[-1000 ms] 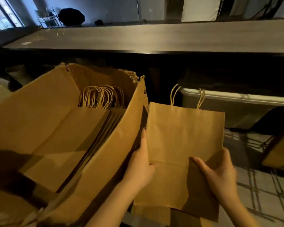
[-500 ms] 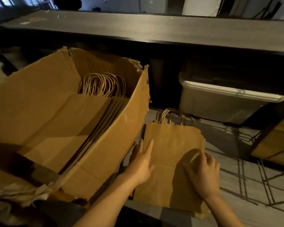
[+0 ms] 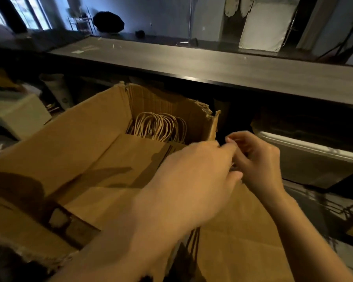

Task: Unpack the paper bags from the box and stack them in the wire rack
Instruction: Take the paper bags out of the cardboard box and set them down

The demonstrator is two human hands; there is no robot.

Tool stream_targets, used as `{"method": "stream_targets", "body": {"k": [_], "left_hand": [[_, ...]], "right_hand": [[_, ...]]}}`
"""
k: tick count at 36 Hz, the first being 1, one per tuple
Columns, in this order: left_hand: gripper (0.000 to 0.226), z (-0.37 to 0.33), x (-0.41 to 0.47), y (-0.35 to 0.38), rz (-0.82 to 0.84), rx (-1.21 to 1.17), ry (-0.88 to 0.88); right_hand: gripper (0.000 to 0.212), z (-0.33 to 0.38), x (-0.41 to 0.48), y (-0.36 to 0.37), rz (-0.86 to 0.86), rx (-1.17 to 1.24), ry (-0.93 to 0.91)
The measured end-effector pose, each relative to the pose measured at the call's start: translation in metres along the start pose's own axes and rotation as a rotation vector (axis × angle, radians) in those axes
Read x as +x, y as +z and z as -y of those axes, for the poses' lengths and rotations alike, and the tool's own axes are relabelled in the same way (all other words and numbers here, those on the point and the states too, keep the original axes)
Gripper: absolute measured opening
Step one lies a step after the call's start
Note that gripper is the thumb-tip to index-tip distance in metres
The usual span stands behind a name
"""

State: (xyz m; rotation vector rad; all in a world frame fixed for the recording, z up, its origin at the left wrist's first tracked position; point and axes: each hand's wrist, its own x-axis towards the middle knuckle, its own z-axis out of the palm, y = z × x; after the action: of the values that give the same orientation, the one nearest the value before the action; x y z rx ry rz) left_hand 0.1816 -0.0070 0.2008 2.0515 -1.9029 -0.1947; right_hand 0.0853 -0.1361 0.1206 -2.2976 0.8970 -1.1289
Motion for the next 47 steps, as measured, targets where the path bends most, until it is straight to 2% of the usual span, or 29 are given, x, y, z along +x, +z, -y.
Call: {"method": "stream_targets", "body": {"k": [3, 6, 12, 15, 18, 21, 24, 30, 37, 42, 47], "left_hand": [[0.047, 0.028, -0.001, -0.026, -0.017, 0.051, -0.051], [0.043, 0.066, 0.001, -0.044, -0.036, 0.111, -0.128], [0.038, 0.144, 0.011, -0.039, -0.156, 0.201, -0.342], [0.038, 0.164, 0.010, -0.023, -0.200, 0.166, -0.410], [0.038, 0.182, 0.004, -0.003, -0.202, 0.118, -0.460], [0.037, 0.195, 0.000, 0.009, -0.092, 0.102, -0.510], [0.038, 0.203, -0.002, 0.012, -0.015, 0.097, -0.528], [0.038, 0.208, -0.005, 0.013, 0.028, 0.057, -0.533], [0.036, 0.206, 0.006, 0.007, 0.034, 0.012, -0.509], [0.035, 0.208, 0.009, 0.008, 0.034, 0.023, -0.511], [0.035, 0.209, 0.010, 0.009, 0.044, 0.047, -0.520]], "right_hand": [[0.027, 0.026, 0.025, 0.008, 0.054, -0.046, -0.101], [0.025, 0.053, 0.046, 0.021, 0.141, -0.109, -0.175], [0.026, 0.085, 0.081, 0.064, 0.293, -0.286, -0.310], [0.040, 0.089, 0.090, 0.089, 0.401, -0.383, -0.316], [0.072, 0.088, 0.094, 0.113, 0.609, -0.517, -0.299], [0.093, 0.079, 0.093, 0.135, 0.811, -0.650, -0.235], [0.102, 0.068, 0.086, 0.152, 0.938, -0.739, -0.161], [0.111, 0.047, 0.073, 0.166, 1.134, -0.792, 0.095], [0.106, 0.044, 0.067, 0.167, 1.180, -0.808, 0.014], [0.108, 0.046, 0.067, 0.168, 1.091, -0.823, -0.069], [0.105, 0.052, 0.069, 0.165, 0.942, -0.716, -0.131]]}}
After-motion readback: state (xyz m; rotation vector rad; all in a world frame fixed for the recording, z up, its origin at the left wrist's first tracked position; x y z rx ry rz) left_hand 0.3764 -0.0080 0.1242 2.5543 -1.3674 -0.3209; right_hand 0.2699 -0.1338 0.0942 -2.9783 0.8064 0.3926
